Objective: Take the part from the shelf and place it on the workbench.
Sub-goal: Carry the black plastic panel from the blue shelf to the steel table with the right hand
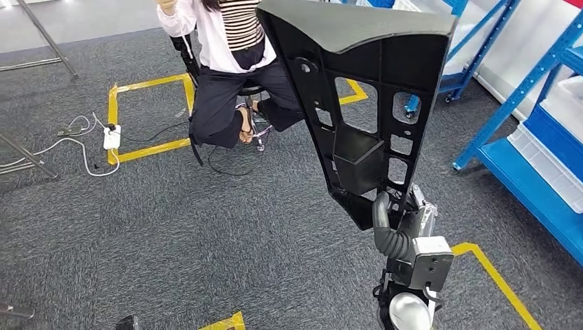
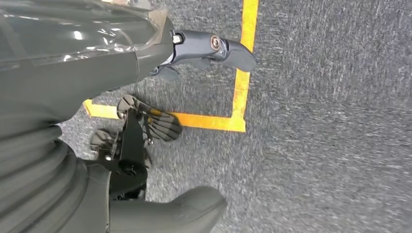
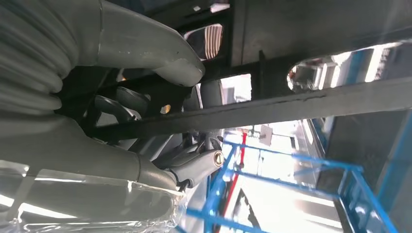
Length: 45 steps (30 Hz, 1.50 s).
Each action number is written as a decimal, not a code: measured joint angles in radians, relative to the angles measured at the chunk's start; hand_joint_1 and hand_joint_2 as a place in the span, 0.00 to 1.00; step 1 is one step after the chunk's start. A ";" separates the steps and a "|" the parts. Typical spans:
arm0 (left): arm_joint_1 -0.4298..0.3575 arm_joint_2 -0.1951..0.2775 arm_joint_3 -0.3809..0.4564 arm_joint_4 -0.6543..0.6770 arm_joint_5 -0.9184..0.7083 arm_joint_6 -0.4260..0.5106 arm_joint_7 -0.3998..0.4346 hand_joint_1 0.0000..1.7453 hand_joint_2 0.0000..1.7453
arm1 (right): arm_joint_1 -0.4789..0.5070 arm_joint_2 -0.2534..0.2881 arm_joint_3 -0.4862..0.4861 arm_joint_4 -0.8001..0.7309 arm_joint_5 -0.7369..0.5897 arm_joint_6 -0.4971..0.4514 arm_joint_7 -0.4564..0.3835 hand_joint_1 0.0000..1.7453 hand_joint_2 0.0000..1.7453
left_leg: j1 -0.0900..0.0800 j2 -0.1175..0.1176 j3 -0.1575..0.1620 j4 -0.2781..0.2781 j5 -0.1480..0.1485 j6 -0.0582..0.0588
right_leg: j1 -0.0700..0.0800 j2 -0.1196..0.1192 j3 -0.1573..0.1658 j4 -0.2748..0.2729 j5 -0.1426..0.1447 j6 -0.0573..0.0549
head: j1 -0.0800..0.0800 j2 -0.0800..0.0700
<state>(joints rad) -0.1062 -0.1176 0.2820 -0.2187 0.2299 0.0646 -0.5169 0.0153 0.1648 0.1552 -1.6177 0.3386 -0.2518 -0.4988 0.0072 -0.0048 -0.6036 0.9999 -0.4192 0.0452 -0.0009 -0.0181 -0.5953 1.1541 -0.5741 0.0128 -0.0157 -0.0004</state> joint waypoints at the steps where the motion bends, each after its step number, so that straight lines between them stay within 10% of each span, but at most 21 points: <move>1: -0.001 0.000 0.000 0.000 -0.001 0.000 0.002 0.00 1.00 | 0.002 -0.001 -0.002 0.000 0.004 0.000 0.001 1.00 1.00 | 0.000 -0.012 -0.002 0.000 0.001 0.001 | -0.003 0.010 -0.035 0.070 -0.026 0.000 | 0.001 0.000; 4: 0.001 -0.001 0.000 0.000 -0.006 -0.001 0.007 0.00 1.00 | 0.005 -0.002 -0.008 -0.002 0.015 -0.001 0.005 1.00 1.00 | 0.003 -0.053 -0.002 0.001 0.002 -0.002 | -0.011 0.016 -0.063 0.114 -0.021 0.022 | 0.003 0.000; 7: 0.000 -0.002 0.000 0.000 -0.013 -0.002 0.013 0.00 1.00 | 0.006 -0.003 -0.013 -0.009 0.022 -0.002 0.008 1.00 1.00 | 0.005 -0.091 -0.005 0.008 0.002 -0.015 | -0.025 0.058 0.026 -0.089 0.065 0.046 | 0.005 0.000; 11: 0.002 -0.001 0.000 0.000 -0.017 -0.009 0.017 0.00 1.00 | 0.016 -0.002 -0.020 -0.020 0.026 -0.004 0.010 1.00 1.00 | 0.006 -0.123 -0.019 0.010 0.008 -0.041 | -0.023 0.060 0.052 -0.145 0.088 0.021 | 0.005 0.000; 13: 0.004 0.000 0.000 0.000 -0.019 -0.012 0.019 0.00 1.00 | 0.018 0.002 -0.021 -0.027 0.030 -0.005 0.012 1.00 1.00 | 0.007 -0.092 -0.034 0.037 -0.010 -0.048 | -0.027 0.041 0.054 -0.149 0.093 0.005 | 0.002 0.000; 16: 0.002 -0.001 0.000 -0.001 -0.022 -0.017 0.022 0.00 1.00 | 0.026 0.006 -0.024 -0.035 0.036 -0.006 0.013 1.00 1.00 | 0.007 -0.012 -0.121 0.219 -0.107 -0.057 | -0.019 0.006 0.055 -0.150 0.092 -0.014 | -0.005 0.000; 18: 0.002 -0.001 0.000 -0.001 -0.023 -0.018 0.024 0.00 1.00 | 0.032 0.006 -0.025 -0.035 0.040 -0.009 0.015 1.00 1.00 | 0.009 0.000 -0.164 0.311 -0.134 -0.058 | -0.012 -0.019 0.055 -0.150 0.090 -0.016 | -0.006 0.000; 24: 0.002 0.000 0.003 -0.001 -0.032 -0.020 0.029 0.00 1.00 | 0.035 0.005 -0.026 -0.043 0.054 -0.021 0.020 1.00 1.00 | -0.007 0.080 -0.009 0.034 -0.022 -0.032 | 0.005 -0.074 0.062 -0.149 0.081 -0.009 | -0.005 0.000; 28: 0.005 0.000 0.005 -0.001 -0.033 -0.020 0.031 0.00 1.00 | 0.039 0.004 -0.027 -0.047 0.058 -0.023 0.022 1.00 1.00 | -0.007 0.038 -0.002 0.011 -0.010 -0.011 | 0.008 -0.075 0.062 -0.134 0.062 0.006 | -0.003 0.000; 33: 0.005 -0.002 0.007 -0.001 -0.033 -0.020 0.031 0.00 1.00 | 0.049 -0.004 -0.030 -0.049 0.058 -0.024 0.024 1.00 1.00 | 0.000 -0.028 0.001 -0.001 0.002 0.004 | -0.004 0.014 -0.076 0.141 -0.044 0.007 | 0.002 0.000; 38: 0.007 -0.002 0.009 -0.001 -0.033 -0.020 0.032 0.00 1.00 | 0.051 -0.006 -0.032 -0.049 0.058 -0.024 0.024 1.00 1.00 | -0.001 -0.093 -0.003 0.010 0.001 -0.011 | -0.025 0.063 0.024 -0.109 0.081 0.045 | 0.003 0.000; 42: 0.012 -0.001 0.009 0.000 -0.033 -0.020 0.032 0.00 1.00 | 0.050 -0.005 -0.033 -0.049 0.058 -0.024 0.024 1.00 1.00 | 0.002 -0.114 -0.018 0.014 0.003 -0.036 | -0.024 0.057 0.039 -0.148 0.101 0.017 | 0.003 0.000; 45: 0.014 0.000 0.009 0.000 -0.033 -0.020 0.032 0.00 1.00 | 0.050 -0.003 -0.033 -0.051 0.058 -0.024 0.023 1.00 1.00 | 0.005 -0.040 -0.064 0.110 -0.060 -0.046 | -0.026 0.025 0.043 -0.154 0.106 -0.008 | -0.004 0.000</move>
<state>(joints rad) -0.0920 -0.1177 0.2911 -0.2189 0.1965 0.0446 -0.4852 0.0650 0.1620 0.1221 -1.6692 0.3964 -0.2759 -0.4753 0.0125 -0.0443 -0.6673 1.1098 -0.4790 -0.0011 -0.0274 0.0072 -0.5528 1.0001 -0.4677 0.0045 -0.0197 -0.0004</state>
